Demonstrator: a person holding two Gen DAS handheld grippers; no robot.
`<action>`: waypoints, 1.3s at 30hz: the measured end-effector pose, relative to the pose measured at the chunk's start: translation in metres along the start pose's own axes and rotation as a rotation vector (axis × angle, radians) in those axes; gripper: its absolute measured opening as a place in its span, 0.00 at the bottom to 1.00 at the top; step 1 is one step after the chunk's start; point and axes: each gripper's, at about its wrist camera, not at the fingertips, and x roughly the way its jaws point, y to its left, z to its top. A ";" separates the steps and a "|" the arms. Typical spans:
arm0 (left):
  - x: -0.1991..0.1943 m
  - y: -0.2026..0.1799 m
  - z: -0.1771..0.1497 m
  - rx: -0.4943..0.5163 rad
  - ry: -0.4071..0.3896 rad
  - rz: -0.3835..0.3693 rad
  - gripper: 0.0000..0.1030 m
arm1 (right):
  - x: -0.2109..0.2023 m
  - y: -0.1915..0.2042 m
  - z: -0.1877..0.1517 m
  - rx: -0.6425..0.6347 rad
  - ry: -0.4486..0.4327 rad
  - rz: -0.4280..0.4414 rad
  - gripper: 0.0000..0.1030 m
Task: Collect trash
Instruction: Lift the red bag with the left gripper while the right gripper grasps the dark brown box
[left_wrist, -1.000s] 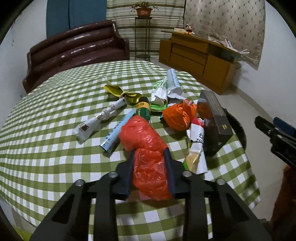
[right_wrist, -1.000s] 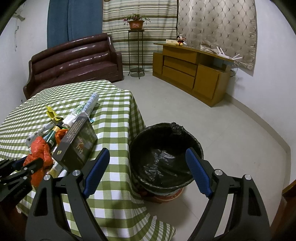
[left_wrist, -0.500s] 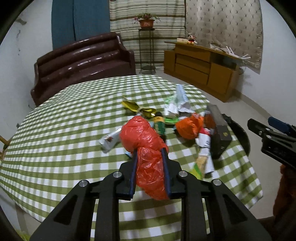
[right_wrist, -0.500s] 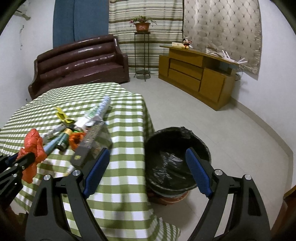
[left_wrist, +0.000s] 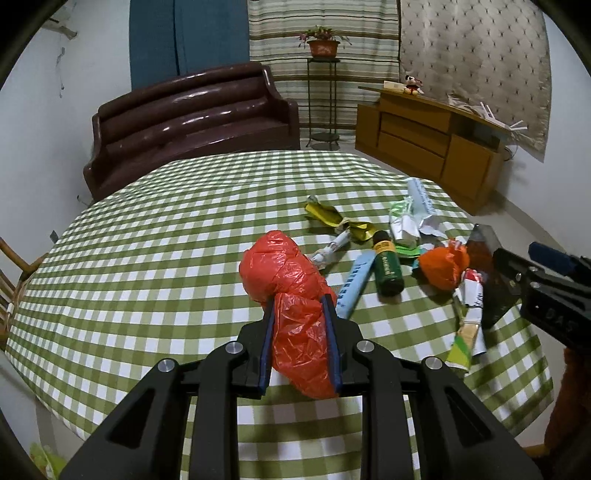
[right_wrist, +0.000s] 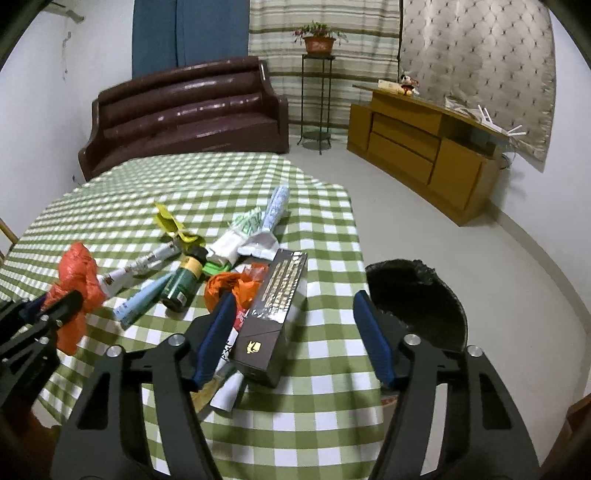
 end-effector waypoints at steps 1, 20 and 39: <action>0.001 0.001 -0.002 -0.001 0.002 -0.001 0.24 | 0.003 0.001 -0.001 -0.001 0.013 0.000 0.53; 0.011 0.002 -0.003 -0.011 0.011 -0.033 0.24 | 0.005 -0.006 -0.011 -0.004 0.044 0.015 0.22; -0.002 -0.109 0.031 0.110 -0.091 -0.225 0.24 | -0.004 -0.104 -0.008 0.091 -0.040 -0.117 0.22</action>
